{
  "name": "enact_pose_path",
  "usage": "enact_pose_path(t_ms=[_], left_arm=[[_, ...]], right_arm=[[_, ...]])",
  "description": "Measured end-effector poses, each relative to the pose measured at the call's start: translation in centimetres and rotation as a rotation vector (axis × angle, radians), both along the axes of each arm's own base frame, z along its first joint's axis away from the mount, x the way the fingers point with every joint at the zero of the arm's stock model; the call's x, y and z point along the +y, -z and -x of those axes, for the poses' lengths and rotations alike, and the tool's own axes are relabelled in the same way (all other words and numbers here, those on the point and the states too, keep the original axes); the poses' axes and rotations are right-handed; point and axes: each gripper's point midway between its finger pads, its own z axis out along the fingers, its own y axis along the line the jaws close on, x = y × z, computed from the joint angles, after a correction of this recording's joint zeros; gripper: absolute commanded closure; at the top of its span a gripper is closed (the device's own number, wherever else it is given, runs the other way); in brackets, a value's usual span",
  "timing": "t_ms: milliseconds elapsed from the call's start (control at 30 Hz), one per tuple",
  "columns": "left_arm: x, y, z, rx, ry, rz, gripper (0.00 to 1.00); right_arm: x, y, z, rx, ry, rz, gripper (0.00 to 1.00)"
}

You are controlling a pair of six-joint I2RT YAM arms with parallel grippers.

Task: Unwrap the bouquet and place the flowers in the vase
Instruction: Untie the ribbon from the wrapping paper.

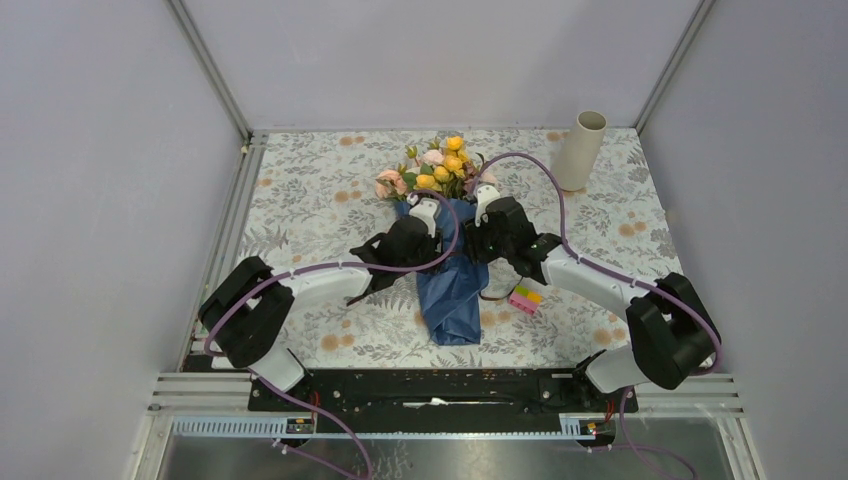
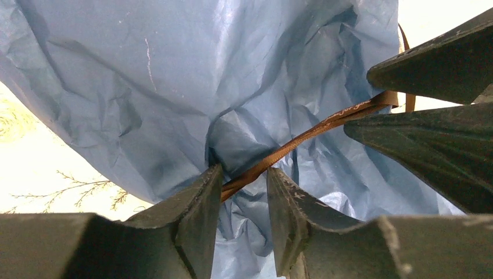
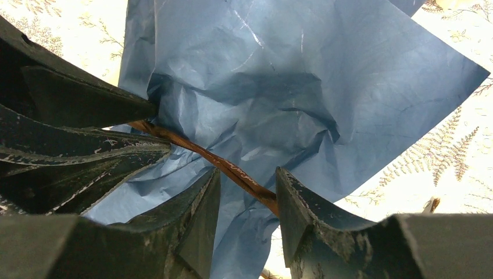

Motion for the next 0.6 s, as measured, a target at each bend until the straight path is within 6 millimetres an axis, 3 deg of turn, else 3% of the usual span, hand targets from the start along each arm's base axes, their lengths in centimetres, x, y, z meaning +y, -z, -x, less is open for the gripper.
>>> enact_pose_path(t_ms=[267, 433, 600], left_arm=[[-0.42, -0.78, -0.41, -0.014, -0.001, 0.015, 0.61], [-0.47, -0.89, -0.47, -0.017, -0.001, 0.017, 0.69], [-0.48, -0.89, -0.46, -0.016, 0.0, 0.018, 0.69]], right_arm=[[0.02, 0.37, 0.04, 0.008, -0.003, 0.006, 0.53], [-0.02, 0.77, 0.07, 0.017, -0.006, 0.015, 0.58], [0.03, 0.88, 0.01, 0.018, -0.008, 0.018, 0.59]])
